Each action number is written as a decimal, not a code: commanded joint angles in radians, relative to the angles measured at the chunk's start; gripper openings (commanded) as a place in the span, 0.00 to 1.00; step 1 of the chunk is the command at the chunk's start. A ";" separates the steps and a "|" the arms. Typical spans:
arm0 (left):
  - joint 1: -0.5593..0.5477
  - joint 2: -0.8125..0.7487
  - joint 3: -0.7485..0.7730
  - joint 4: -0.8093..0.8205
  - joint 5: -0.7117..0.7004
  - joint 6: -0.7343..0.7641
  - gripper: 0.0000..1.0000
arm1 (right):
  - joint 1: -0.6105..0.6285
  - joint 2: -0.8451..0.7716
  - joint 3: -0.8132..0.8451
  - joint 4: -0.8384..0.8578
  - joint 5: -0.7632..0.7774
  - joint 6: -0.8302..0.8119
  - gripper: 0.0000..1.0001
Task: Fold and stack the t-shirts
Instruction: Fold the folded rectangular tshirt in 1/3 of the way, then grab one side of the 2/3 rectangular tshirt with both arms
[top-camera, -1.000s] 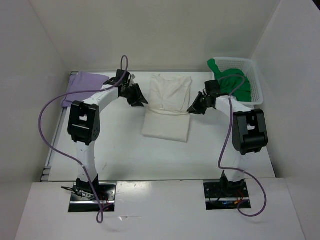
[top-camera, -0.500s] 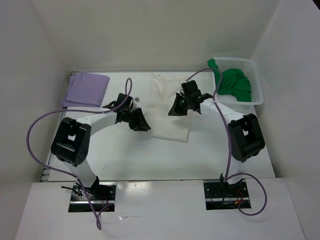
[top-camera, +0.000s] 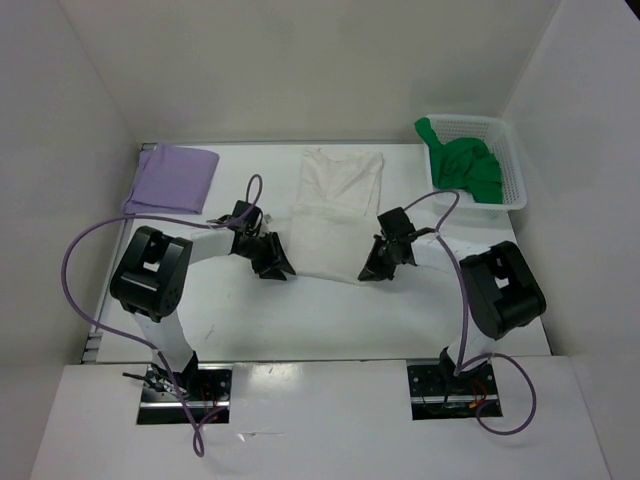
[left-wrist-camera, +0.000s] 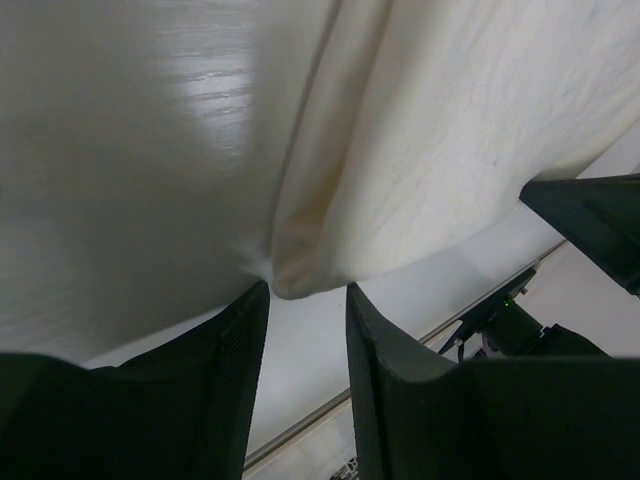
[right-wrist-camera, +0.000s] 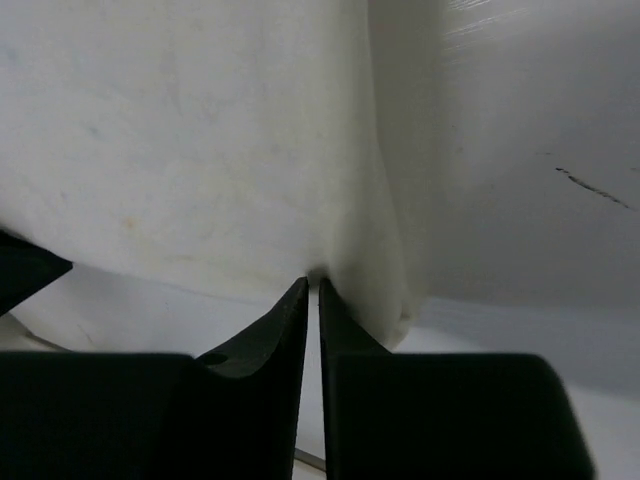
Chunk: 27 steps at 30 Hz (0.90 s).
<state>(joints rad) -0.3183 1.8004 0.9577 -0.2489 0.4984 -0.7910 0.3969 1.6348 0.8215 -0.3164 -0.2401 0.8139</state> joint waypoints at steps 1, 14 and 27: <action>0.034 -0.018 -0.019 -0.032 -0.023 0.018 0.45 | 0.002 -0.087 -0.016 0.016 0.058 0.021 0.15; 0.035 -0.073 -0.068 0.088 -0.025 -0.106 0.57 | -0.046 -0.299 -0.168 0.019 0.082 0.082 0.57; 0.035 0.007 -0.020 0.129 -0.033 -0.117 0.11 | -0.046 -0.109 -0.150 0.128 0.053 0.064 0.12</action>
<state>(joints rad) -0.2840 1.7969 0.9104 -0.1463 0.4904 -0.9092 0.3515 1.4990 0.6579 -0.2298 -0.2050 0.8906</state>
